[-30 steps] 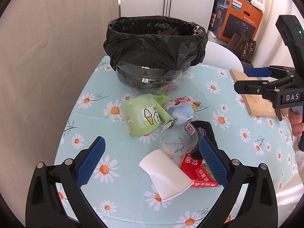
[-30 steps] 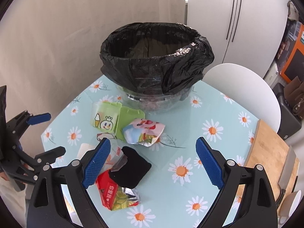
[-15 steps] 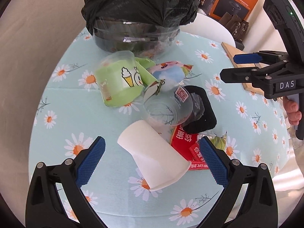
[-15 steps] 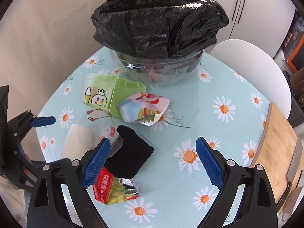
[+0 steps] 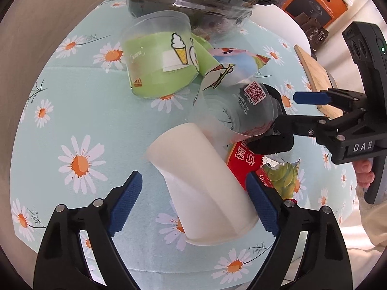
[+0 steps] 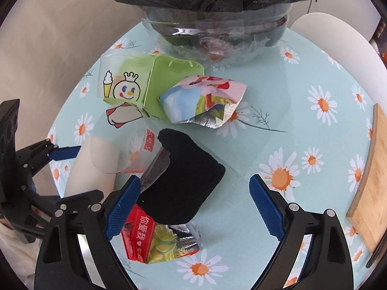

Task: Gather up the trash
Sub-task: 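Grasp the black sleeve with the right gripper while the left grasps the white paper cup, then lift the black sleeve and white cup over the bin and release both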

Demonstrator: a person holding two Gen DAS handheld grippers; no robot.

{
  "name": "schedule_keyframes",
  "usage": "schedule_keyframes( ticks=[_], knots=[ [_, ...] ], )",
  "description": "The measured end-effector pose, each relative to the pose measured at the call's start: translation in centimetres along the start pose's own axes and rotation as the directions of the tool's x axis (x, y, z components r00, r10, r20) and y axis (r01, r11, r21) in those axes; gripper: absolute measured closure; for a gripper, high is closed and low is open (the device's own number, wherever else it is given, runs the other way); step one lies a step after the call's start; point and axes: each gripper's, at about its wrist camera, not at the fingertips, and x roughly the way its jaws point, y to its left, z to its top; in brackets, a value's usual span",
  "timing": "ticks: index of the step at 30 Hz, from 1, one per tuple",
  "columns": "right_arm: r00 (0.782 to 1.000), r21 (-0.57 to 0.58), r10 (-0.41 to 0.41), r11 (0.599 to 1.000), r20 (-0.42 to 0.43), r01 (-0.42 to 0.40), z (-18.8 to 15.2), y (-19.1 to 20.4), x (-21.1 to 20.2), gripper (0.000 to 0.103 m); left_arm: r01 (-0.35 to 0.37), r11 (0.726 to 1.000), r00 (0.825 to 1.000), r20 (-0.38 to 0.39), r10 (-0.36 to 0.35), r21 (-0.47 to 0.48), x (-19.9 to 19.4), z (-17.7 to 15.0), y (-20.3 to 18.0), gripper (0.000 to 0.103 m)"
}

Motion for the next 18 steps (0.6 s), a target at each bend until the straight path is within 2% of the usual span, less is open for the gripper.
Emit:
schedule_keyframes(
  ticks=[1, 5, 6, 7, 9, 12, 18],
  knots=[
    [1.000, 0.005, 0.009, 1.000, -0.012, -0.009, 0.0, 0.0, 0.4, 0.016, 0.003, 1.000, 1.000, -0.002, -0.003, -0.007, 0.0, -0.1, 0.2, 0.017],
    [0.997, 0.055, 0.069, 0.996, -0.030, -0.067, 0.0, -0.5, 1.3, 0.017, 0.034, 0.999, 0.999, -0.017, -0.034, -0.033, -0.1, -0.4, 0.9, 0.029],
    [0.995, 0.066, 0.090, 0.994, -0.039, -0.087, -0.1, -0.6, 1.5, 0.021, 0.043, 0.998, 0.999, -0.025, -0.045, -0.041, 0.0, -0.5, 1.1, 0.031],
    [0.992, 0.071, 0.115, 0.991, -0.047, -0.111, -0.1, -0.6, 1.7, 0.030, 0.056, 0.997, 0.998, -0.036, -0.058, -0.049, 0.1, -0.7, 1.3, 0.035],
    [0.984, 0.089, 0.166, 0.983, -0.062, -0.161, -0.3, -0.6, 2.1, 0.039, 0.079, 0.995, 0.996, -0.042, -0.082, -0.062, 0.1, -1.0, 1.5, 0.037],
    [0.985, 0.087, 0.168, 0.983, -0.045, -0.164, -0.6, -0.7, 2.0, 0.044, 0.090, 0.993, 0.995, -0.033, -0.092, -0.079, -0.4, -1.3, 1.8, 0.040],
    [0.989, 0.086, 0.148, 0.986, -0.026, -0.146, -1.7, -1.4, 1.0, 0.046, 0.060, 0.996, 0.998, -0.029, -0.062, -0.073, -1.3, -1.5, 1.9, 0.046]
  ],
)
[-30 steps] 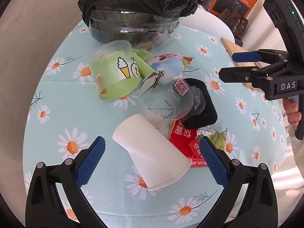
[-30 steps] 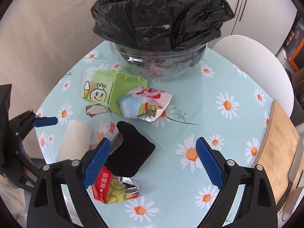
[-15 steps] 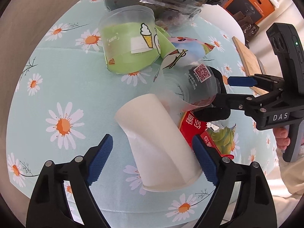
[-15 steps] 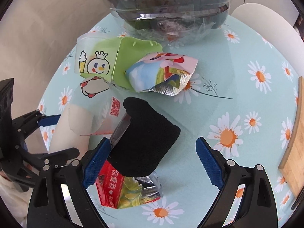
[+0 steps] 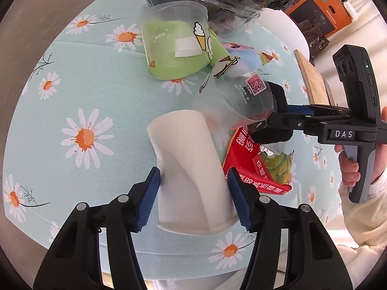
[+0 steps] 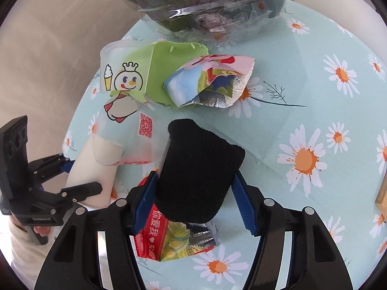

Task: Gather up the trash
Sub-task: 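Lift the black sleeve and white cup over the bin and release both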

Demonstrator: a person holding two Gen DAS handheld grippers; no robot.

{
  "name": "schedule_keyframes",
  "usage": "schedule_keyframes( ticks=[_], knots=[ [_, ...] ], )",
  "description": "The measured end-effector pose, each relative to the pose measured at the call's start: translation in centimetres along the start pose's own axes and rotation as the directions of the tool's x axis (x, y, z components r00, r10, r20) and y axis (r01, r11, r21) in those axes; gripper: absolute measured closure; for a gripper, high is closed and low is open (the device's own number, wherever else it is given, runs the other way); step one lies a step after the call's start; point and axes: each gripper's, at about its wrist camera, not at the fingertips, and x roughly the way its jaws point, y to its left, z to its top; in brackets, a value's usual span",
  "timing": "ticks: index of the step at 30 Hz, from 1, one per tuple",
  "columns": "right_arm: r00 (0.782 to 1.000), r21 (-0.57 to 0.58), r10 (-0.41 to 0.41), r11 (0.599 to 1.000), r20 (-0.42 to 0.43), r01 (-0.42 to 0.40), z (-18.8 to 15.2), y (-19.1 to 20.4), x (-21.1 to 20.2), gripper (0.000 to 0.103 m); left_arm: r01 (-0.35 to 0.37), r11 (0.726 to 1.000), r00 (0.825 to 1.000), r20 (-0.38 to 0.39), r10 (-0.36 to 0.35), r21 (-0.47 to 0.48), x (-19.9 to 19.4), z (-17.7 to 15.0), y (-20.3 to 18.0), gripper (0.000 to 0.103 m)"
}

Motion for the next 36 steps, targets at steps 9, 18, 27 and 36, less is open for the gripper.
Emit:
schedule_keyframes(
  ticks=[9, 18, 27, 36],
  knots=[
    [0.998, -0.003, -0.008, 1.000, 0.061, 0.008, -1.0, -2.3, -3.3, 0.046, -0.018, 1.000, 1.000, 0.011, 0.018, 0.009, -1.4, 0.0, -0.5, 0.056],
    [0.991, -0.007, 0.023, 1.000, 0.129, -0.022, -2.3, -2.9, -5.8, 0.046, -0.051, 0.997, 0.999, 0.021, 0.050, 0.054, -2.5, 0.1, -2.2, 0.058],
    [0.983, -0.086, -0.022, 0.996, 0.183, 0.038, -2.8, -1.3, -8.9, 0.046, -0.092, 0.995, 0.991, 0.101, 0.087, 0.049, -5.7, 0.2, -2.3, 0.058],
    [0.944, -0.133, -0.083, 0.982, 0.320, 0.131, -2.9, 0.6, -13.8, 0.046, -0.078, 0.995, 0.977, 0.204, 0.062, 0.069, -9.6, 1.6, -2.9, 0.058]
  ],
)
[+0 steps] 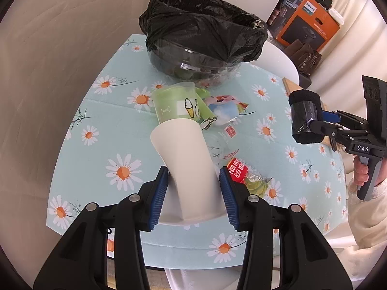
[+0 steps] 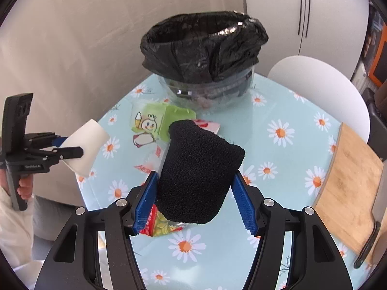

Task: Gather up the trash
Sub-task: 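Lift the black sleeve and white cup over the bin and release both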

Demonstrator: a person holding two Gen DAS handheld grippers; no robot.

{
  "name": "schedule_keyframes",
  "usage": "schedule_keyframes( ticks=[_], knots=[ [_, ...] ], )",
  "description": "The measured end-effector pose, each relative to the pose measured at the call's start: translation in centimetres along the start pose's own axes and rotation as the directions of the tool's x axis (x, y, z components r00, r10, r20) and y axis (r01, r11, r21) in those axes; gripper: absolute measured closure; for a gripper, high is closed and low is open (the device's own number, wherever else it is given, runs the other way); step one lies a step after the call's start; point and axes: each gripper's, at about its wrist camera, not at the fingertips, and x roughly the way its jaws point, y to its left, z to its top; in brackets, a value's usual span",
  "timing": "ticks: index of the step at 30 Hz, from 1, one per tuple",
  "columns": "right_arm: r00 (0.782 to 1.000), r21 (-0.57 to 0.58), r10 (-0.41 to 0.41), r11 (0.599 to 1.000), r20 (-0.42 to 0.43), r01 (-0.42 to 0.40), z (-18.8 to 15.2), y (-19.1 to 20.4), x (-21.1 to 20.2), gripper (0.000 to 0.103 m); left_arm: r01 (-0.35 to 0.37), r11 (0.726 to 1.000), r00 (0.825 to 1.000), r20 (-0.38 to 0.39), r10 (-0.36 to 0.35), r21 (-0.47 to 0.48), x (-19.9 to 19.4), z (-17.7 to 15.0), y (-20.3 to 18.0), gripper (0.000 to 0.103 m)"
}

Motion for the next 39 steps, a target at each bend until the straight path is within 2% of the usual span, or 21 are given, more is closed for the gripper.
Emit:
schedule_keyframes(
  ticks=[7, 14, 20, 24, 31, 34, 39],
  knots=[
    [0.991, -0.036, -0.033, 0.999, 0.128, 0.038, 2.0, 1.5, -4.3, 0.046, 0.083, 0.996, 0.995, 0.056, -0.086, 0.044, -2.2, 1.7, -0.1, 0.058],
    [0.982, -0.078, -0.028, 0.996, 0.186, 0.043, 3.7, 3.0, -6.5, 0.046, 0.040, 0.995, 0.995, 0.087, -0.048, 0.089, -3.6, 4.4, 0.4, 0.058],
    [0.973, -0.102, -0.015, 0.994, 0.231, 0.039, 5.4, 4.9, -8.1, 0.046, 0.016, 0.996, 0.991, 0.133, -0.027, 0.083, -4.9, 7.1, 1.8, 0.058],
    [0.956, -0.063, -0.048, 0.996, 0.290, 0.069, 6.7, 5.3, -9.2, 0.046, -0.012, 0.994, 0.990, 0.139, -0.003, 0.107, -5.5, 9.2, 2.1, 0.058],
    [0.938, 0.024, -0.107, 0.994, 0.328, 0.105, 9.6, 4.8, -9.2, 0.046, -0.005, 0.978, 0.984, 0.177, -0.033, 0.207, -6.8, 13.3, 1.0, 0.058],
    [0.937, 0.095, -0.093, 0.993, 0.338, 0.065, 10.7, 4.0, -8.9, 0.046, -0.004, 0.965, 0.982, 0.185, -0.046, 0.262, -6.9, 15.0, 0.2, 0.058],
    [0.935, 0.146, -0.112, 0.987, 0.335, 0.066, 12.6, 3.6, -8.0, 0.046, 0.008, 0.937, 0.979, 0.190, -0.079, 0.349, -6.6, 18.1, -1.1, 0.058]
  ],
)
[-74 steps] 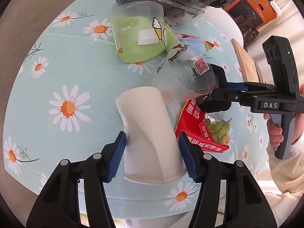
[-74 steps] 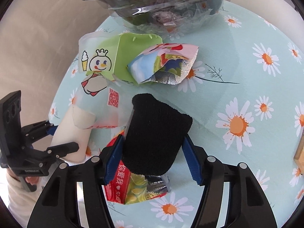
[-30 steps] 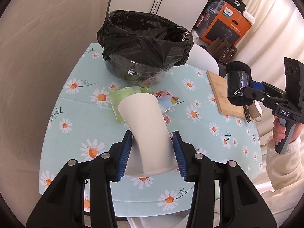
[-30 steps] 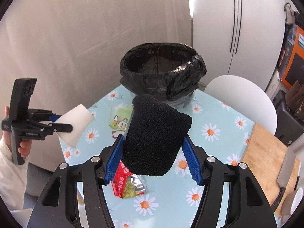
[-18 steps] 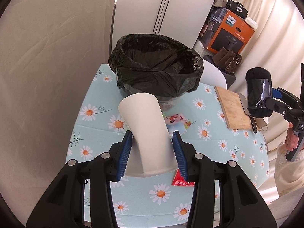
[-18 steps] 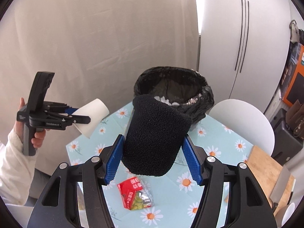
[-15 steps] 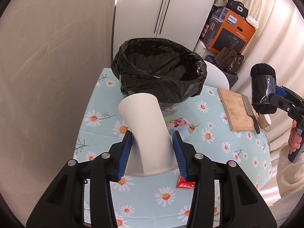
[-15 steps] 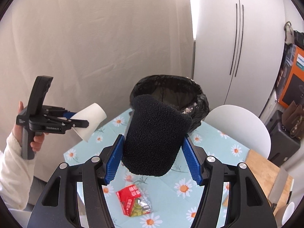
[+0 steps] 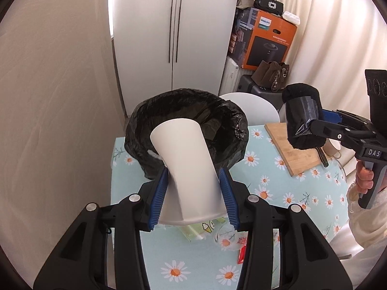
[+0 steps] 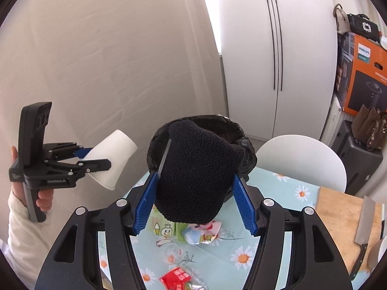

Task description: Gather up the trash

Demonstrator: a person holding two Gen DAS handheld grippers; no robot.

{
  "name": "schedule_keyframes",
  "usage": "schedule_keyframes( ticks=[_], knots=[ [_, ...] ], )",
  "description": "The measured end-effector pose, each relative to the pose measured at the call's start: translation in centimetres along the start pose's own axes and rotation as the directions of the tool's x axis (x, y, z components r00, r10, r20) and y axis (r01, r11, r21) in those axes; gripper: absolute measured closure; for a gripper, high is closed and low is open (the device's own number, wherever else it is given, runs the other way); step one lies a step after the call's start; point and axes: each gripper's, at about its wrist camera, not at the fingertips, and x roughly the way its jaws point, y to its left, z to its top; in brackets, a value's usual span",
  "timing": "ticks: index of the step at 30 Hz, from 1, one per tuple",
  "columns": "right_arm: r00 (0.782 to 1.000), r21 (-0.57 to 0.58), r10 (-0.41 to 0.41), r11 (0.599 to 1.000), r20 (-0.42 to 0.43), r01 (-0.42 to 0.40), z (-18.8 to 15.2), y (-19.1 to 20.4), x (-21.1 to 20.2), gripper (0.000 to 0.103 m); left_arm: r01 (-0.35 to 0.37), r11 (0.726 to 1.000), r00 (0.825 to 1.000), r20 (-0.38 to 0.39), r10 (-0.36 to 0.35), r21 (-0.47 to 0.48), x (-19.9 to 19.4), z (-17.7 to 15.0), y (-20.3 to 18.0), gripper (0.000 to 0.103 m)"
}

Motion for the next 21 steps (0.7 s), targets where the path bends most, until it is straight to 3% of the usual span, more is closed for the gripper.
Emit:
schedule_keyframes(
  ticks=[11, 15, 19, 20, 21],
  knots=[
    [0.998, -0.005, -0.060, 0.998, -0.010, 0.060, 2.2, -0.1, 3.6, 0.046, 0.057, 0.990, 0.998, 0.009, -0.058, 0.126, 3.6, 4.9, 0.1, 0.058],
    [0.997, -0.002, -0.074, 0.997, -0.029, 0.074, 3.0, -0.5, 5.9, 0.046, 0.112, 0.985, 0.993, 0.017, -0.116, 0.134, 5.1, 6.3, 0.8, 0.066],
    [0.998, -0.010, -0.055, 0.998, -0.036, 0.055, 3.7, -0.7, 7.6, 0.046, 0.132, 0.982, 0.991, 0.001, -0.134, 0.134, 7.0, 6.8, 1.5, 0.067],
    [0.998, -0.013, -0.049, 0.999, -0.039, 0.048, 3.8, -0.7, 8.0, 0.046, 0.137, 0.982, 0.990, -0.001, -0.138, 0.129, 7.5, 6.8, 1.7, 0.066],
    [0.998, -0.013, -0.048, 0.999, -0.041, 0.048, 4.0, -0.7, 8.5, 0.045, 0.134, 0.983, 0.991, 0.000, -0.135, 0.122, 7.9, 6.8, 1.9, 0.056]
  ],
)
